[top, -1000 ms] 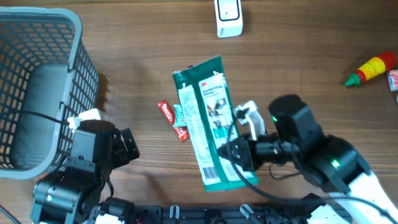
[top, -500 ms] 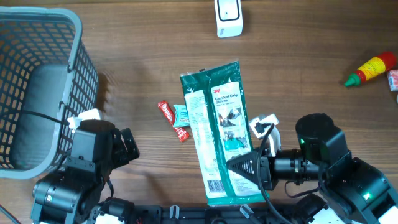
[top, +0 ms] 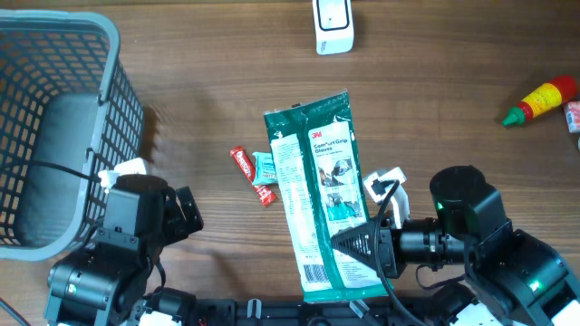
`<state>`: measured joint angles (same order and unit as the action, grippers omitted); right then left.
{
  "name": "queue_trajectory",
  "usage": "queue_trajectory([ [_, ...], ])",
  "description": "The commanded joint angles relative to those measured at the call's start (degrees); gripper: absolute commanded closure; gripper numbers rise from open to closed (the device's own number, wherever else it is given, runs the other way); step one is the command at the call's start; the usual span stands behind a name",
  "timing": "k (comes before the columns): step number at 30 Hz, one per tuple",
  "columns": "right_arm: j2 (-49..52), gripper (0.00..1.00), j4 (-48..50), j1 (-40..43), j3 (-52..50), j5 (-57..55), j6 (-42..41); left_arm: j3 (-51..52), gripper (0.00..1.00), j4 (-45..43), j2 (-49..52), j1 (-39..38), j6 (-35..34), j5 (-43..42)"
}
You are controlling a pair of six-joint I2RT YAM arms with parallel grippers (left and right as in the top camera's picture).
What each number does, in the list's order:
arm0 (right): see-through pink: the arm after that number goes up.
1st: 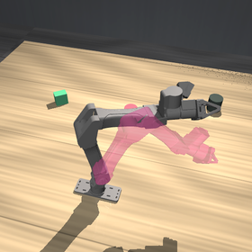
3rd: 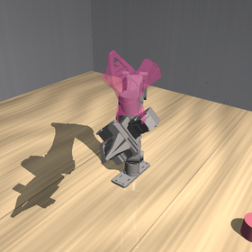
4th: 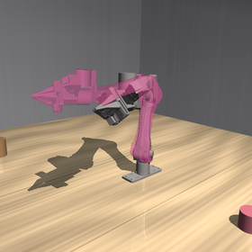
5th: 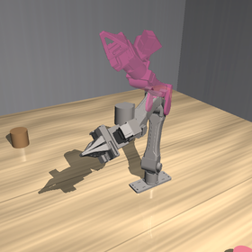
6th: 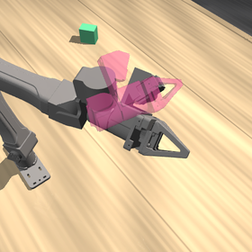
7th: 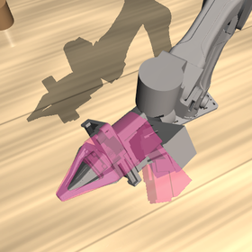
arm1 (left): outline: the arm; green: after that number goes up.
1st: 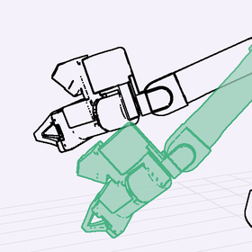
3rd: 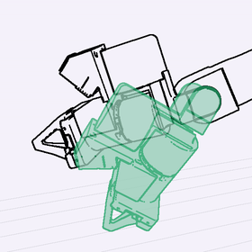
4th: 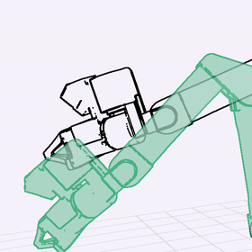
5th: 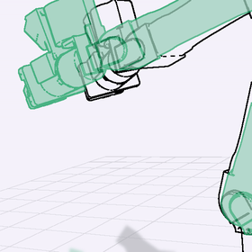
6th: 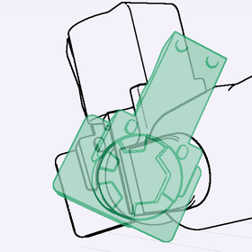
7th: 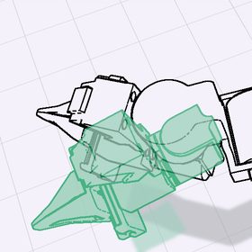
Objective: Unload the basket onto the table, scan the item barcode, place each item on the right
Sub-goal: 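Raise the gloves pack up toward the white scanner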
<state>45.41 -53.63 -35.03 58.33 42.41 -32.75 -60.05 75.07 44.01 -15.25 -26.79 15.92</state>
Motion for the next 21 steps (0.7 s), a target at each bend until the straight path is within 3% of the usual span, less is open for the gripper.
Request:
queue_trajectory([
  [1,-0.3,0.96,0.0,0.2,0.2,1.3,1.2,-0.1,0.00,0.0,-0.1,0.3,0.9,-0.3],
  [14,-0.3,0.96,1.0,0.2,0.2,0.5,3.3,-0.1,0.00,0.0,-0.1,0.3,0.9,-0.3],
  [21,-0.2,0.96,10.7,0.2,0.2,-0.3,4.1,-0.1,0.00,0.0,-0.1,0.3,0.9,-0.3],
])
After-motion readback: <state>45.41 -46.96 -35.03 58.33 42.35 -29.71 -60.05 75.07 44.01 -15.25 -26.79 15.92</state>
